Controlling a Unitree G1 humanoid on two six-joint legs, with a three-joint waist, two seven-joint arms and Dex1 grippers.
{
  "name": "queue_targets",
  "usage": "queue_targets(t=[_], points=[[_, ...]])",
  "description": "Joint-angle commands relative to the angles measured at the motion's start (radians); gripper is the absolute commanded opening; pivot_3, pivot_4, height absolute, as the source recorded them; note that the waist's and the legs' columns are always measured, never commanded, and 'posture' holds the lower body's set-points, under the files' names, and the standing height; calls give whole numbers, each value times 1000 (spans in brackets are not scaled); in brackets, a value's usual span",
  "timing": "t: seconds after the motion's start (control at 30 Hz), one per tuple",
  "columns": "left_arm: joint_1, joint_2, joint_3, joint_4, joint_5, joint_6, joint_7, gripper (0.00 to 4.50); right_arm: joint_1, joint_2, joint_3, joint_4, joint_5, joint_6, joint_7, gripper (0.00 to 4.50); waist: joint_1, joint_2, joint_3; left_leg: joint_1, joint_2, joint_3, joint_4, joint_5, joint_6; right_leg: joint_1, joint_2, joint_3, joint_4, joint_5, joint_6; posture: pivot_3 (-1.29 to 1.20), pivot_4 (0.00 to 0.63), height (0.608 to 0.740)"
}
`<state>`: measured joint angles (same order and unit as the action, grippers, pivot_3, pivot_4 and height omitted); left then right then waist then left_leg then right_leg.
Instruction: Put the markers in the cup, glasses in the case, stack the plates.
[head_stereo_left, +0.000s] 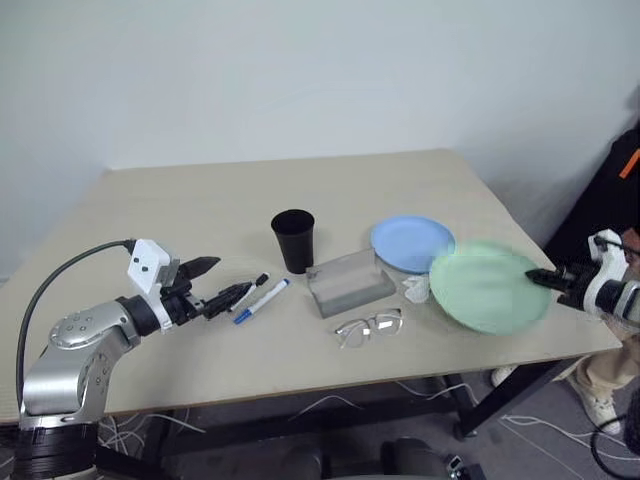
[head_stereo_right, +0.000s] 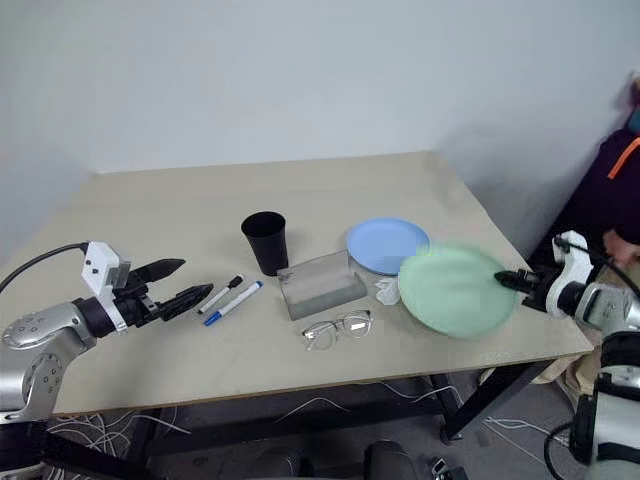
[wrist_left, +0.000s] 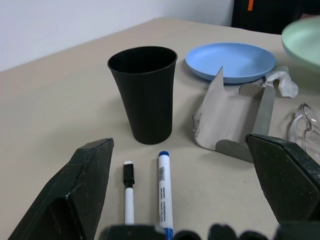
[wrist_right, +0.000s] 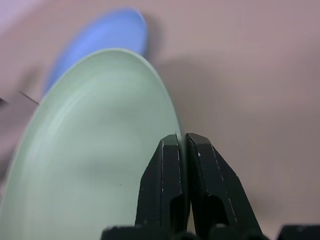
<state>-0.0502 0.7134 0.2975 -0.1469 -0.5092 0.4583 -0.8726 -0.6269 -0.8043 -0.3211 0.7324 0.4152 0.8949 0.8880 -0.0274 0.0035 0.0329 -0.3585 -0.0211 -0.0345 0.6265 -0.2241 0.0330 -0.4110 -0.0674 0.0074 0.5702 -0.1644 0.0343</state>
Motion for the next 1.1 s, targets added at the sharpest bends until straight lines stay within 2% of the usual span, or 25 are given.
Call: queue_targets(t=[0.03, 0.1, 0.23, 0.5, 0.8, 1.1], points=[[-27, 22, 23, -6, 1, -16, 4, 4500, -79, 30, -33, -66, 50, 34, -36, 52, 0, 0, 0, 0, 1, 0, 0, 0, 0, 0, 0, -1, 0, 0, 0, 0, 0, 727], [-31, 23, 24, -4, 1, -15, 5, 4500, -109, 59, -25, -84, 49, 33, -65, 52, -1, 0, 0, 0, 1, 0, 0, 0, 0, 0, 0, -2, 0, 0, 0, 0, 0, 727], [-45, 23, 19, 2, 3, -14, 10, 4500, -246, 184, 0, 4, -12, -41, -239, 52, -7, 1, 0, -1, 1, 0, -1, 0, 0, -2, 0, -3, 1, 0, 0, 0, 0, 727], [-33, 12, 22, -25, -3, -7, 35, 4500, -461, 366, 26, 306, -116, -300, -495, 52, -5, 0, -1, -1, 0, -3, -5, 0, 1, -3, 1, 3, 3, 2, -1, 0, 0, 727], [31, 13, 65, -85, -25, 8, 75, 4500, -516, 418, 11, 500, -157, -477, -658, 52, -15, 0, -1, -1, -6, -6, -7, -8, 9, -1, 0, 13, 3, 8, -3, 0, 0, 727], [66, 20, 92, -119, -40, 23, 88, 4500, -508, 428, 4, 538, -165, -497, -689, 52, -27, 0, -1, 3, -6, -5, -9, -8, 9, 1, 4, 13, 2, 7, -3, 0, 0, 727]])
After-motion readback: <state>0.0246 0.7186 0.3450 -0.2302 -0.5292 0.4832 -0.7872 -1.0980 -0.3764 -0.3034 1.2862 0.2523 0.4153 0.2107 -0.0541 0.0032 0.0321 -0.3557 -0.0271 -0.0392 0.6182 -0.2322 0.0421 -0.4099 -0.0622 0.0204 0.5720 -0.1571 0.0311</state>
